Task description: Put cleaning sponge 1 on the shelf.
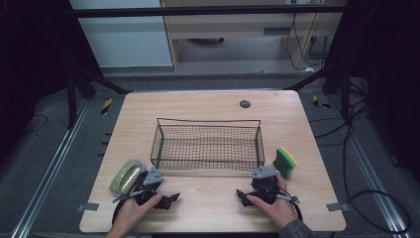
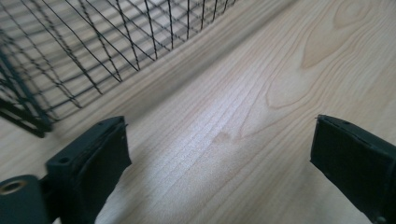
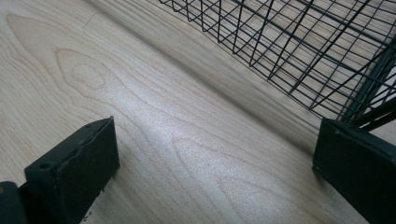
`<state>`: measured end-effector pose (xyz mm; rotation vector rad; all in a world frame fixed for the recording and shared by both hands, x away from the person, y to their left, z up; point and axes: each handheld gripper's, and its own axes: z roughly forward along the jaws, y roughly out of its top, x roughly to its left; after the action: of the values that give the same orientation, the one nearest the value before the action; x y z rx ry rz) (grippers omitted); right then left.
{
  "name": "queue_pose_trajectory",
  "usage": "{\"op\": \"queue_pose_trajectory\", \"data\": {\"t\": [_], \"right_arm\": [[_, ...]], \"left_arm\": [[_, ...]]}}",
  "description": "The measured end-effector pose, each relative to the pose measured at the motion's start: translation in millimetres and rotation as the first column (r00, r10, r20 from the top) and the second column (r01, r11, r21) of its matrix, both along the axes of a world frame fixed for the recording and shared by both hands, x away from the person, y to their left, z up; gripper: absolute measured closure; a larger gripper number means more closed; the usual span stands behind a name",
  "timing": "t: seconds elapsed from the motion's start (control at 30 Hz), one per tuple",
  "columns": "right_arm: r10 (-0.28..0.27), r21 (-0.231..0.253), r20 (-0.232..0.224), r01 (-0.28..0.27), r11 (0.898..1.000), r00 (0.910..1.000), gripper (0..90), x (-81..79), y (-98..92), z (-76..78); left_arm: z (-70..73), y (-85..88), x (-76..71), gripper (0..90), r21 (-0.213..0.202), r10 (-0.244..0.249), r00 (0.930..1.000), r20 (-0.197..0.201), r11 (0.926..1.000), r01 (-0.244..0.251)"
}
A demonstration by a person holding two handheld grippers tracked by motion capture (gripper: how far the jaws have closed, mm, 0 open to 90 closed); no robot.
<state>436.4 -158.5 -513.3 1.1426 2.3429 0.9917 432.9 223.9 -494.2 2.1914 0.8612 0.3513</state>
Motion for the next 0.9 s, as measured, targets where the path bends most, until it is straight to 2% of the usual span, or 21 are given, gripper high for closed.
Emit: {"op": "queue_pose_trajectory", "data": {"t": [0.17, 0.27, 0.33, 0.43, 0.5, 0.6, 0.67, 0.83, 0.9], "right_arm": [[0.003, 0.000, -0.005, -0.003, 1.000, 1.0000, 0.4, 0.6, -0.2, 0.3], [0.005, 0.000, -0.004, -0.005, 1.000, 1.0000, 0.5, 1.0, -0.1, 0.3], [0.000, 0.000, 0.001, 0.000, 1.000, 1.0000, 0.6, -0.2, -0.2, 0.0], [0.000, 0.000, 0.003, 0.000, 1.000, 1.0000, 0.7, -1.0, -0.7, -0.1], [0.002, 0.000, 0.004, -0.002, 1.000, 1.0000, 0.7, -1.0, -0.8, -0.2], [0.004, 0.000, 0.004, -0.004, 1.000, 1.0000, 1.1, -0.8, -1.5, -0.2], [0.005, -0.001, 0.002, -0.005, 1.000, 1.0000, 1.1, -0.9, -1.7, 0.0], [0.008, 0.000, 0.003, -0.008, 1.000, 1.0000, 1.0, -1.4, -2.2, -0.1], [0.006, 0.000, 0.002, -0.006, 1.000, 1.0000, 0.9, -1.6, -2.1, -0.1]], "left_arm": [[8.8, 2.9, -8.5, 4.8, 0.039, 0.016, 0.9987, 0.048, 0.9991, -0.018], [13.8, 5.7, -10.2, 4.8, 0.036, 0.028, 0.9978, 0.060, 0.9989, -0.030], [19.6, 9.5, -10.7, 5.3, 0.048, 0.044, 0.9957, 0.082, 0.9977, -0.048], [29.3, 18.5, -9.1, 5.4, 0.047, 0.084, 0.9933, 0.080, 0.9950, -0.088], [35.8, 24.7, -6.2, 6.1, 0.077, 0.107, 0.9908, 0.082, 0.9905, -0.113], [47.4, 34.8, 1.5, 6.3, 0.132, 0.137, 0.9857, 0.099, 0.9799, -0.149], [55.7, 43.2, 7.5, 6.6, 0.136, 0.178, 0.9780, 0.108, 0.9719, -0.192], [78.7, 66.2, 19.0, 8.3, 0.153, 0.257, 0.9633, 0.077, 0.9516, -0.266], [85.1, 72.4, 23.0, 8.3, 0.181, 0.255, 0.9656, 0.050, 0.9485, -0.260]]}}
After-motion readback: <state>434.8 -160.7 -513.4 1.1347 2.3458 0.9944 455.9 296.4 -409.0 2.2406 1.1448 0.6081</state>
